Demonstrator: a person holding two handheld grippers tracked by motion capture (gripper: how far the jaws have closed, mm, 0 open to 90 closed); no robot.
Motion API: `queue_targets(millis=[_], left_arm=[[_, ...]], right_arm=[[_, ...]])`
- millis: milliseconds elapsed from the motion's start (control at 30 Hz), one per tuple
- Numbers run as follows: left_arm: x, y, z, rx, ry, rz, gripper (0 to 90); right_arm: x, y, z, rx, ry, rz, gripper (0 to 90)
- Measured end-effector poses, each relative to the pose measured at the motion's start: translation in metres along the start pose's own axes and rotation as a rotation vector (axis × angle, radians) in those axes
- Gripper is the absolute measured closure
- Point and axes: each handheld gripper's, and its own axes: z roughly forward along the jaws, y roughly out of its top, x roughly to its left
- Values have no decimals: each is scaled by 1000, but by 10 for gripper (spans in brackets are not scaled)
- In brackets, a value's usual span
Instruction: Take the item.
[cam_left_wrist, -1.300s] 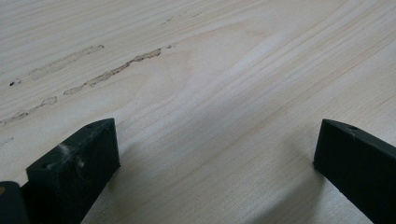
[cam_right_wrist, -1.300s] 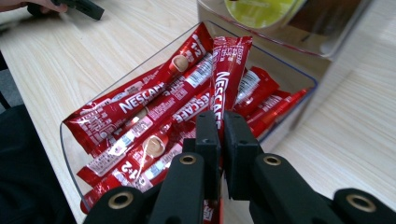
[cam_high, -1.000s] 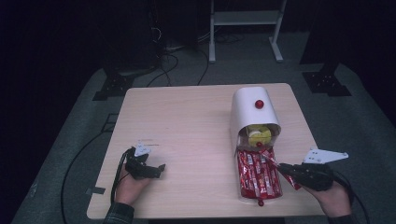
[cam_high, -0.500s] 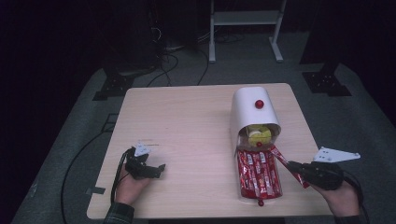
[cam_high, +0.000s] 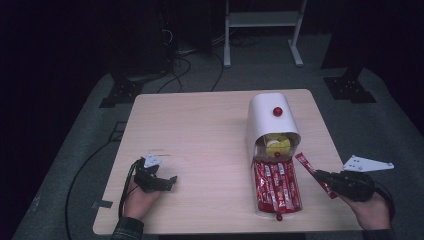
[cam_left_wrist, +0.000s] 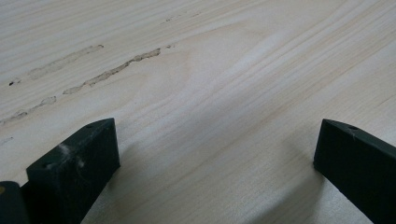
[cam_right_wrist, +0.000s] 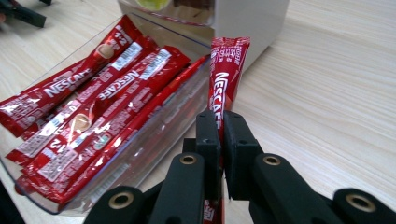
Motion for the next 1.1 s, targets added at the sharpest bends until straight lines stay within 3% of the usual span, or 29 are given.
queue_targets(millis=[400, 1100], left_arm=[[0, 0, 0, 0, 1, 1, 0], [0, 0, 0, 0, 0, -1, 0]], right_arm=[[-19, 0, 8, 0, -47, 35, 851], [-50, 11, 65, 88, -115, 53, 850]])
